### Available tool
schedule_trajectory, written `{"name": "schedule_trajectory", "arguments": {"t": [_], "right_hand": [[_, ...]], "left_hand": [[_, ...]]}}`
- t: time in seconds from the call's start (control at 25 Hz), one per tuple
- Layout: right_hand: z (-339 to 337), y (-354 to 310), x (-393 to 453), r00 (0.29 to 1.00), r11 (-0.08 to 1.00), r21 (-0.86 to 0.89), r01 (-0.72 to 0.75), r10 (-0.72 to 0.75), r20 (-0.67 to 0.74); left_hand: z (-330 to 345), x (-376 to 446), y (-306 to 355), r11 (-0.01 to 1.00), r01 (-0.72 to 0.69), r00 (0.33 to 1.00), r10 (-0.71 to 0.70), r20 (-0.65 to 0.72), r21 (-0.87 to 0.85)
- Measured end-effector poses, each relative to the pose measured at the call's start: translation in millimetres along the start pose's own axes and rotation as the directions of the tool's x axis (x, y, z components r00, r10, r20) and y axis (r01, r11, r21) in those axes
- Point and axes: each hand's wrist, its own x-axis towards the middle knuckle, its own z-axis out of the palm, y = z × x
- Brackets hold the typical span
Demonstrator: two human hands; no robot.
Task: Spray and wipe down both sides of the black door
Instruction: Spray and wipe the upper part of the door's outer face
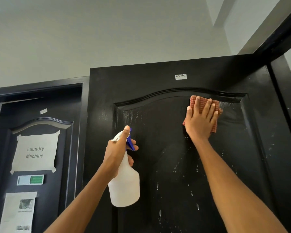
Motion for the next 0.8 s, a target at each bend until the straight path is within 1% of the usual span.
{"name": "schedule_trajectory", "arguments": {"t": [0.04,0.08,0.12,0.16,0.2,0.24,0.28,0.32,0.36,0.4,0.44,0.48,0.52,0.6,0.64,0.72,0.8], "right_hand": [[0.7,-10.2,-0.5,1.0,1.0,0.01,-0.024,0.024,-0.006],[1.8,-23.7,-0.1,1.0,1.0,0.021,0.007,-0.007,-0.007],[4.2,-40.3,-0.2,0.995,0.995,0.026,0.096,-0.096,-0.002],[7.5,-59.3,-1.1,0.973,0.973,0.03,0.229,-0.229,0.022],[11.4,-80.5,-3.8,0.923,0.925,0.04,0.378,-0.38,0.053],[15.7,-102.7,-10.2,0.849,0.853,0.055,0.519,-0.522,0.084],[20.0,-123.8,-22.1,0.759,0.767,0.066,0.638,-0.641,0.115],[24.0,-141.4,-36.4,0.666,0.679,0.069,0.731,-0.731,0.149],[28.3,-151.1,-49.0,0.588,0.605,0.066,0.794,-0.79,0.174],[31.5,-154.3,-55.3,0.531,0.551,0.071,0.831,-0.826,0.188],[32.2,-151.1,-53.5,0.499,0.52,0.079,0.85,-0.845,0.191],[30.8,-143.5,-46.3,0.5,0.519,0.08,0.851,-0.848,0.177],[28.1,-133.5,-35.8,0.536,0.55,0.077,0.831,-0.83,0.153],[18.3,-106.0,-11.2,0.659,0.666,0.068,0.743,-0.745,0.101],[13.2,-87.9,1.0,0.707,0.712,0.057,0.7,-0.702,0.082],[4.5,-41.6,22.0,0.775,0.777,0.033,0.628,-0.629,0.06],[-1.9,13.0,37.8,0.847,0.847,-0.004,0.532,-0.532,0.0]], "left_hand": [[4.3,1.0,1.8,1.0,0.003,1.0,-0.003,-0.013,0.003],[8.2,2.6,5.4,1.0,0.001,1.0,-0.001,-0.027,0.002],[10.5,4.2,9.2,1.0,-0.006,0.999,0.006,-0.039,0.002],[12.1,5.4,13.0,1.0,-0.017,0.998,0.017,-0.052,0.007],[13.8,6.7,16.2,0.999,-0.031,0.997,0.032,-0.069,0.015],[15.6,7.7,18.9,0.999,-0.045,0.995,0.047,-0.091,0.025],[15.3,6.8,20.0,0.998,-0.055,0.991,0.059,-0.118,0.036],[14.4,5.3,20.4,0.997,-0.059,0.987,0.065,-0.146,0.046],[13.0,2.6,19.6,0.997,-0.056,0.984,0.064,-0.169,0.053],[11.7,-0.5,18.6,0.997,-0.05,0.98,0.06,-0.188,0.058],[11.1,-4.4,17.3,0.997,-0.045,0.979,0.056,-0.196,0.062],[11.4,-8.2,16.7,0.997,-0.043,0.98,0.056,-0.192,0.069],[12.6,-11.2,16.8,0.996,-0.043,0.982,0.056,-0.182,0.076],[21.0,-15.6,17.9,0.997,-0.03,0.983,0.042,-0.177,0.072],[27.2,-16.3,18.4,0.998,-0.022,0.984,0.033,-0.175,0.065],[43.5,-16.3,17.4,0.998,-0.006,0.988,0.015,-0.155,0.056],[66.3,-16.7,15.7,0.999,-0.002,0.994,0.007,-0.109,0.039]]}}
